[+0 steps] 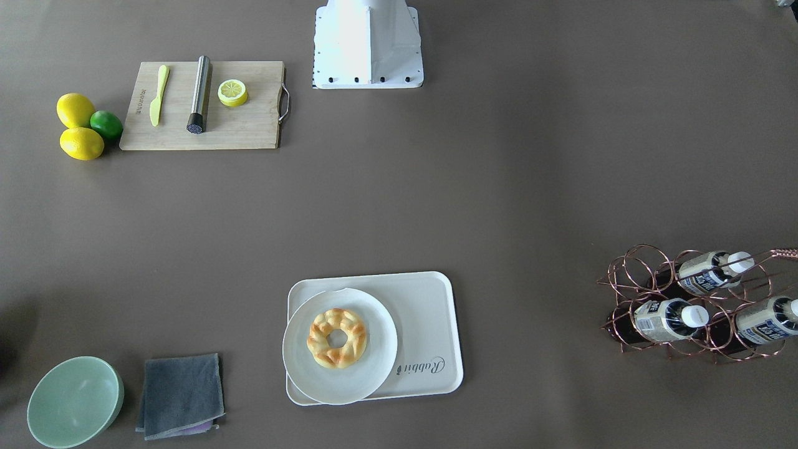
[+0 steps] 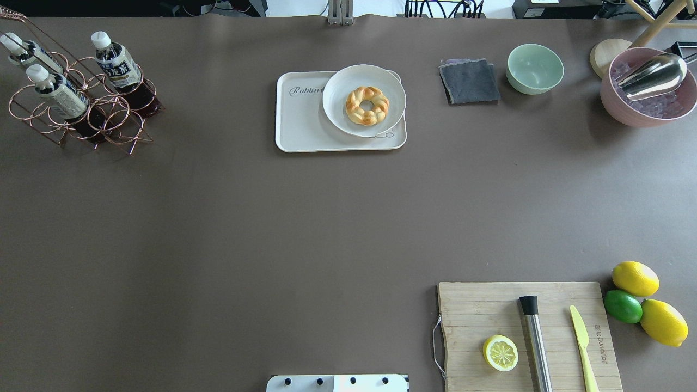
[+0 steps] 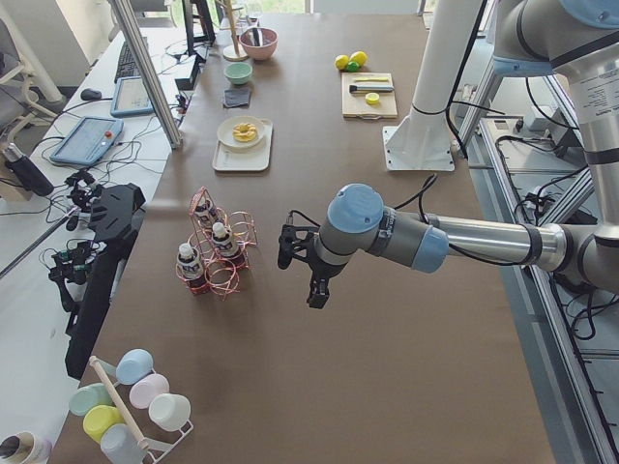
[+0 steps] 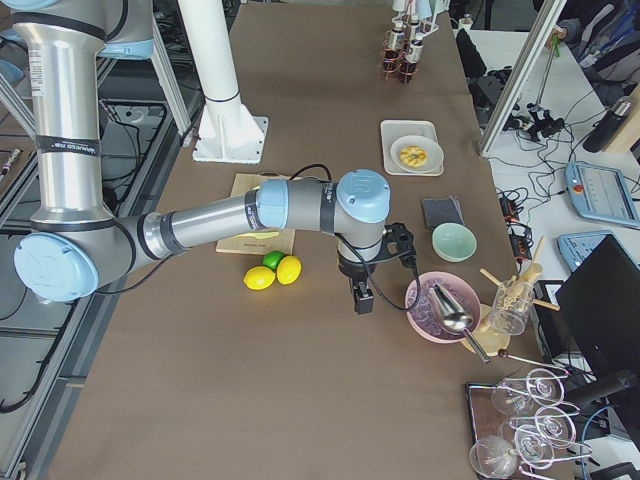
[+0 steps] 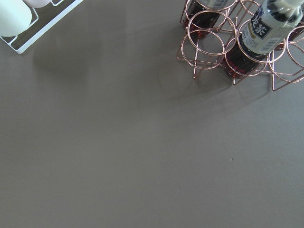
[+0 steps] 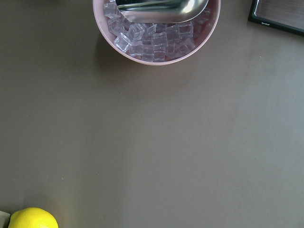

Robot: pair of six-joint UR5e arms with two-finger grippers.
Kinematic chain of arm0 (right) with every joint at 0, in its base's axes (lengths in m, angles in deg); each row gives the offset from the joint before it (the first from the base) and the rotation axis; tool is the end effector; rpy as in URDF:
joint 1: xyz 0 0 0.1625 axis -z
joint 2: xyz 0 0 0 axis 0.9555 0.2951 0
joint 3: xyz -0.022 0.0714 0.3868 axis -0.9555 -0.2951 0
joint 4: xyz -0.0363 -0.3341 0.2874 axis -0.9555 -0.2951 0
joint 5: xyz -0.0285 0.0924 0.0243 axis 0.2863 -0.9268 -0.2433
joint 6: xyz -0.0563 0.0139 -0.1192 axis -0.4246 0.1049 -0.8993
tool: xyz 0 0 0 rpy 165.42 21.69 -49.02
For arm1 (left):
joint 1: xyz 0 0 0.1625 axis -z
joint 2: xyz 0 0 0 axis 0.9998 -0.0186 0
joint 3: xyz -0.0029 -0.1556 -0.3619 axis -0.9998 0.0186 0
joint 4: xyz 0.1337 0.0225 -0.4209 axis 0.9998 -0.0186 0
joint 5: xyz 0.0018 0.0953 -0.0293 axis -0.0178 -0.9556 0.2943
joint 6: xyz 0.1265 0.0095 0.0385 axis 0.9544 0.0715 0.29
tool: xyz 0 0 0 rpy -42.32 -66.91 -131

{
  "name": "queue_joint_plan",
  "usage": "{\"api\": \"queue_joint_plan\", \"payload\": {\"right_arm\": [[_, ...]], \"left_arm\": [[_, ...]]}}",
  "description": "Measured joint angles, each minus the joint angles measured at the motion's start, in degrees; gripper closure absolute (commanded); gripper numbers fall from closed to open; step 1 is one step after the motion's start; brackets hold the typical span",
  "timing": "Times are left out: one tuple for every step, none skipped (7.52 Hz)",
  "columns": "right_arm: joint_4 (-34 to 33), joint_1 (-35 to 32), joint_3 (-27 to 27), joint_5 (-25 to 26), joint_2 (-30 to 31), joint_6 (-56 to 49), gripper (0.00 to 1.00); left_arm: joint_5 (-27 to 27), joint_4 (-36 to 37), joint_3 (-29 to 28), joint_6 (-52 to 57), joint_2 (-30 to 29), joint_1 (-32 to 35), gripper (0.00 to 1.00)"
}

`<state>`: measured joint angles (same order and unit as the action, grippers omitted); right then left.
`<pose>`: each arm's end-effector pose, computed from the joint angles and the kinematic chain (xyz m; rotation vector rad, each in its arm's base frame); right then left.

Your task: Place tea on tray

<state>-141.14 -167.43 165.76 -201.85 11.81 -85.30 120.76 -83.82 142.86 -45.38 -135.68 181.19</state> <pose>0.0808 -0.4900 0.5315 0.1373 -0.7552 -0.2333 -0.0499 -0.4001 0.5421 0.2511 0.8591 -0.0796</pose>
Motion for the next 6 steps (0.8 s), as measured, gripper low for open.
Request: {"api": "queue_joint_plan", "payload": {"right_arm": [[0.0,0.0,0.0,0.0,0.0,0.0,0.0],[0.0,0.0,-0.1,0.0,0.0,-0.1,0.0],[0.0,0.0,-0.1,0.0,0.0,-0.1,0.0],[0.0,0.0,-0.2,0.0,0.0,-0.1,0.0],[0.0,0.1,-0.2,-0.1,0.1,-0.1,0.0],[0.0,0.1,-0.1,-0.2,0.1,-0.1,0.0]], "left_arm": [[0.0,0.0,0.0,0.0,0.0,0.0,0.03],[-0.1,-0.1,0.1,-0.1,0.0,0.0,0.03],[-0.1,-0.1,0.1,-0.1,0.0,0.0,0.03],[-0.2,-0.1,0.2,-0.1,0.0,0.0,0.03],[-0.2,-0.5,0.2,-0.1,0.0,0.0,0.03],[-0.3,-1.1,0.1,-0.2,0.0,0.0,0.02]]}}
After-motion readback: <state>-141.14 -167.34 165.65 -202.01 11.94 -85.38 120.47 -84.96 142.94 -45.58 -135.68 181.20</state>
